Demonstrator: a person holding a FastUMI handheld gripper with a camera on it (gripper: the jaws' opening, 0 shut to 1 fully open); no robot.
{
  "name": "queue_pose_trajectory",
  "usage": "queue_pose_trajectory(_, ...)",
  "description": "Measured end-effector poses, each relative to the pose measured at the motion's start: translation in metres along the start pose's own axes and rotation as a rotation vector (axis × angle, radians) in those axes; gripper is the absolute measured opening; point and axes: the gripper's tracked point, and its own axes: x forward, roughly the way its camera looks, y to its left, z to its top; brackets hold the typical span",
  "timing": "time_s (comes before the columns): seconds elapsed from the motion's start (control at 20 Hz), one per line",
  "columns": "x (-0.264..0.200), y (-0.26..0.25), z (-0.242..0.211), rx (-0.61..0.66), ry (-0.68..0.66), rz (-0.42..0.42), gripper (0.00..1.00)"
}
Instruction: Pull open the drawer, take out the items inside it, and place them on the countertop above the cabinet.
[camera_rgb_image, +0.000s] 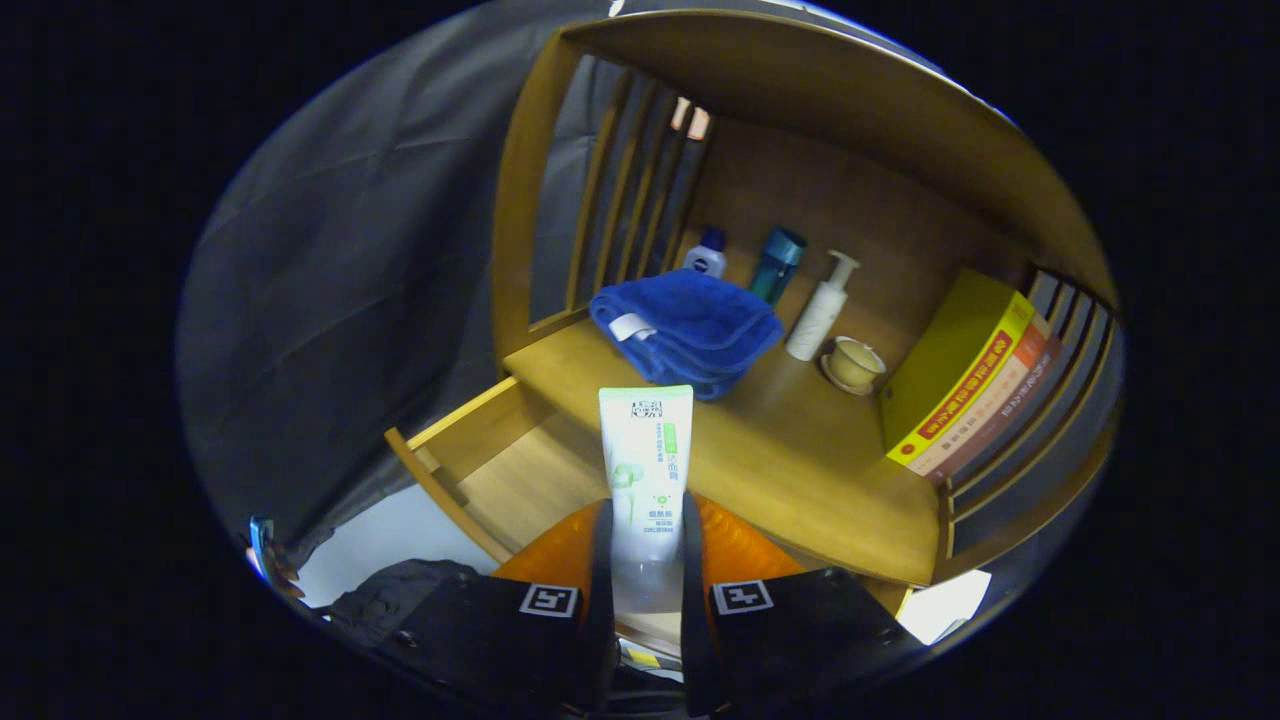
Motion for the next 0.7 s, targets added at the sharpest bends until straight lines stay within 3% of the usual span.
queue_pose_trajectory(0.35, 0.065, -0.077, -0.025, 0.135, 0.089, -0.196, 0.35)
queue_pose_trajectory(0.7, 0.109, -0.104, -0.039, 0.220, 0.145, -0.269, 0.35)
